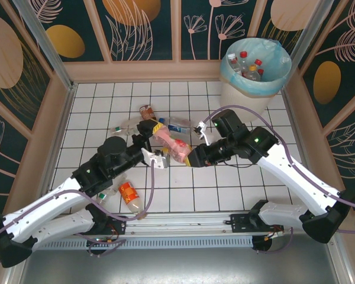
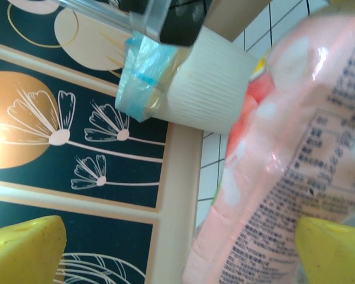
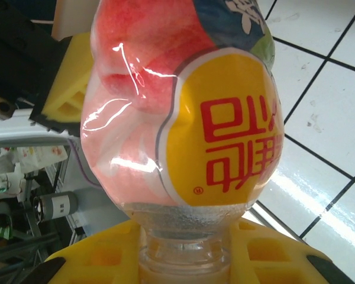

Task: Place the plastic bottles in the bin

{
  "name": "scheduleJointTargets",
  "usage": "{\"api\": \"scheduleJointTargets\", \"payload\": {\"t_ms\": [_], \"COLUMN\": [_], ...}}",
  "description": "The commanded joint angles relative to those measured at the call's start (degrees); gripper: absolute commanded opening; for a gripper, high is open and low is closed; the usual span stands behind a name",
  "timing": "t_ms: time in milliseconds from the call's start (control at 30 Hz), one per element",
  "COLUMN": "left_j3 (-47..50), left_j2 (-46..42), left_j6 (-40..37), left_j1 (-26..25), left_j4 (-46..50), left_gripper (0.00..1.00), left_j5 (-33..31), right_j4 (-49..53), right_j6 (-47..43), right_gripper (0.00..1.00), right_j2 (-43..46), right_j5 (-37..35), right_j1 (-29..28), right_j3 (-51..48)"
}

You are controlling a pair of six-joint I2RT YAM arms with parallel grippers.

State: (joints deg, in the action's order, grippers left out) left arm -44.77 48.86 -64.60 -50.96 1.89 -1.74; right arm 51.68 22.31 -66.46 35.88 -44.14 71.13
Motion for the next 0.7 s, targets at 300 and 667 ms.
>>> {"api": "scheduleJointTargets", "payload": {"t_ms": [300, 667], "left_j3": [2.69, 2.93], "left_j2": [-0.29, 1.54], "left_j6": [-3.25, -4.05], "left_j1": [0.13, 0.12], "left_j4": [7.13, 4.45], "left_gripper": [0.99, 0.72], "left_j5": [-4.53, -3.48], "right_j4": [3.46, 3.94], "right_j6": [-5.68, -7.71], "right_gripper": [0.01, 0.03], "right_j2": [-0.65, 0.4], "right_j5": [6.94, 9.39], "right_j1": [-0.24, 0.01], "right_j3": [3.57, 3.83]}}
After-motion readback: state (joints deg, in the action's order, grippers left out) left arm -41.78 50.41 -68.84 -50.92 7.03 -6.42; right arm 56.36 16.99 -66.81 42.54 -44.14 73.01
